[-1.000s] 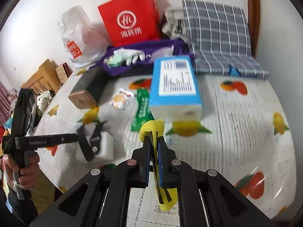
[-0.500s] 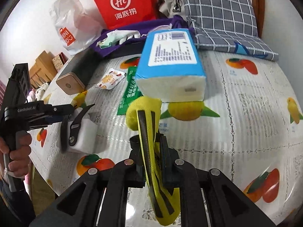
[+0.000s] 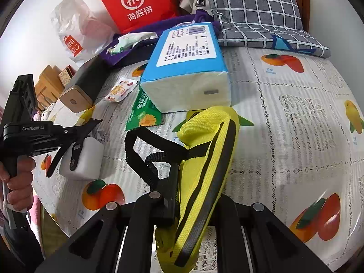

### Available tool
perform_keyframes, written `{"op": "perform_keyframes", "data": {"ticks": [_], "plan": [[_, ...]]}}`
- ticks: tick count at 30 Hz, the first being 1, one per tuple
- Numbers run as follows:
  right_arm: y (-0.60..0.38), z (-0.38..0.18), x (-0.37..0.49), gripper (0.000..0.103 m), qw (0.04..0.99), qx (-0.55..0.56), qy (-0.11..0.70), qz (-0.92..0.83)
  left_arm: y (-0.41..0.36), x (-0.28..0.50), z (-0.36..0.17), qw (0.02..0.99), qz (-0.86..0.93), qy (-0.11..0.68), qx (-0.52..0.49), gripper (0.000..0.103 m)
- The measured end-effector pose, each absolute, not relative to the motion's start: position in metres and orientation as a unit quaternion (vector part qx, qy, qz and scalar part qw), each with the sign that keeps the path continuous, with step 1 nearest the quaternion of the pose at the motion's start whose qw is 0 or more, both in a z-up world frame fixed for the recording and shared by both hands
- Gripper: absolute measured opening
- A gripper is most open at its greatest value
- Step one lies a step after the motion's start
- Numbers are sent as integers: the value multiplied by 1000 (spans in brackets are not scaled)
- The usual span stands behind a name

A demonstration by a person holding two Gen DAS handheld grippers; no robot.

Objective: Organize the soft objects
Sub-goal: 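Grasp the black strap with the left gripper while the right lifts the yellow pouch, then carry the yellow pouch and black strap onto the purple towel and open both grippers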

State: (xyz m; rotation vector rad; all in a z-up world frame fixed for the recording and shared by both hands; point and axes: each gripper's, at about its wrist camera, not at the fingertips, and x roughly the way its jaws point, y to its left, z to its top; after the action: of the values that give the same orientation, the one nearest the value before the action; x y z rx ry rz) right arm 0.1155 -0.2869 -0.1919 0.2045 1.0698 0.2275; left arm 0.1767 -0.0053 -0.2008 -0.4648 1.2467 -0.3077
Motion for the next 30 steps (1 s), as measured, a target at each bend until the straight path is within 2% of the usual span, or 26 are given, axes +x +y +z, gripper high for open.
{"op": "perform_keyframes", "data": {"ticks": [12,18,25,30], "plan": [[-286,-179,103,7,861,89,492,95,27,158,-175,810,-108,545,-188,4],[-283,-179,99,7,861,81,495,85,46,151,-183,821,-38,553,-134,4],[-281,-183,98,7,856,74,506,79,32,150,-194,834,-18,547,-66,4],[-278,-180,97,7,859,69,501,79,34,151,-191,837,-27,542,-67,4]]}}
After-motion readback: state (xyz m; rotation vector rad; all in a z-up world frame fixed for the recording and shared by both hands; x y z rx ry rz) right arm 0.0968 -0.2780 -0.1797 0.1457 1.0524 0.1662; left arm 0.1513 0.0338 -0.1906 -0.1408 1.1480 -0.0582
